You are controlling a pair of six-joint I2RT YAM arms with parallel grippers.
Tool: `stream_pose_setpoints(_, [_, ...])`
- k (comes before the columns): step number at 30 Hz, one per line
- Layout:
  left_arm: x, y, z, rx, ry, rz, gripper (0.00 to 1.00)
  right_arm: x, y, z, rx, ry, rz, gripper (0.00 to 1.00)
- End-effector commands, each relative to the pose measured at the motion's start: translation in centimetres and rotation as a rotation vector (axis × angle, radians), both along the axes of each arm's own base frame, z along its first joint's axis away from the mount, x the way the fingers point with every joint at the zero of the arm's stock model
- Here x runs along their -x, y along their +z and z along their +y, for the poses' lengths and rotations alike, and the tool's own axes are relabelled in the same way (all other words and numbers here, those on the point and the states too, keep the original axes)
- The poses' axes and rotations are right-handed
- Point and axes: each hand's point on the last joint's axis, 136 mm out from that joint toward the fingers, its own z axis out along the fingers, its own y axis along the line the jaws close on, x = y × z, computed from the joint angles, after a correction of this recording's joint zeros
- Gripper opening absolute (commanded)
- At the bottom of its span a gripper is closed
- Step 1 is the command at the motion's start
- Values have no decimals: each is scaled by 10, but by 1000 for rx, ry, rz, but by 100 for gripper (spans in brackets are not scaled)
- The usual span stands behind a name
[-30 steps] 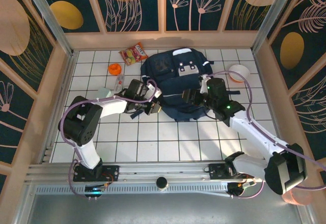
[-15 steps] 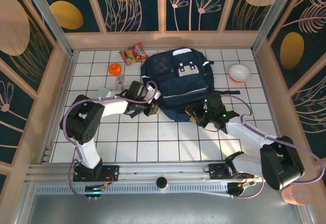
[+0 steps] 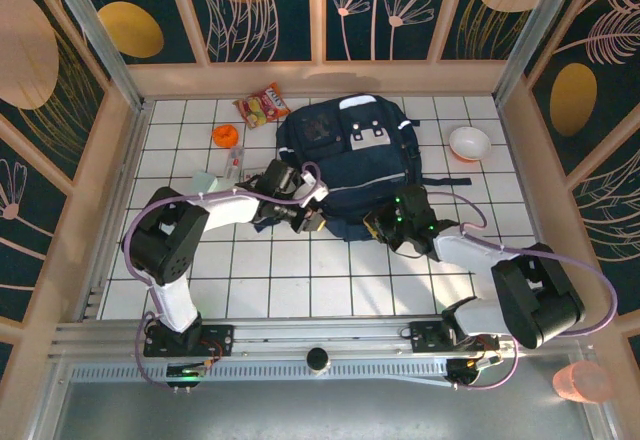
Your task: Pack books, pencil case, and school supplies into a backpack
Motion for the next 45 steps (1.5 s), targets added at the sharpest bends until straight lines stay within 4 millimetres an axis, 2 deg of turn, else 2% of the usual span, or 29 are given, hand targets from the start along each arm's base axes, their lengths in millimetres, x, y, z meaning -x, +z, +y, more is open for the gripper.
stream_pose_setpoints(1, [27,26,-35,103,-147,24,9,-7,-2,1,8,-32,-30,18])
stream_pose_setpoints(6, [39,41,-60,146,-199,19,17,-7,1,2,13,-32,-42,18])
stream_pose_setpoints(11, [45,38,-65,149,-213,33,27,-10,10,-2,35,-19,-79,17])
stream_pose_setpoints(15, [49,41,-56,124,-256,-42,43,-12,17,-15,100,52,-123,18])
stream_pose_setpoints(17, [46,42,-46,87,-253,-132,56,-14,22,-23,128,132,-158,20])
stream_pose_setpoints(19, [41,43,-38,51,-255,-217,72,-15,24,-34,174,211,-162,25])
stream_pose_setpoints(20, [37,52,-33,42,-250,-285,77,-16,26,-42,206,240,-162,28])
stream_pose_setpoints(23, [21,61,-14,-3,-231,-474,83,-19,41,-61,273,310,-204,38])
stream_pose_setpoints(28, [-1,70,15,-1,-278,-716,83,-15,64,-71,343,386,-257,46])
stream_pose_setpoints(32, [-18,42,26,-137,-408,-838,81,-8,73,-64,302,403,-292,47])
stream_pose_setpoints(35, [-36,27,22,-188,-441,-853,80,-5,81,-56,257,386,-330,47])
stream_pose_setpoints(36, [-40,28,20,-190,-448,-865,80,-4,84,-54,244,379,-342,47])
stream_pose_setpoints(38, [-43,12,14,-176,-471,-833,79,-1,88,-47,225,377,-367,47])
stream_pose_setpoints(39, [-49,19,6,-151,-472,-846,78,1,90,-43,213,379,-377,47])
stream_pose_setpoints(42, [-44,25,-9,-54,-508,-834,73,7,88,-31,187,399,-386,47])
stream_pose_setpoints(44, [-35,26,-15,8,-550,-811,66,12,84,-24,172,412,-380,47])
stream_pose_setpoints(45, [-30,25,-17,31,-573,-791,58,13,82,-20,161,415,-375,47])
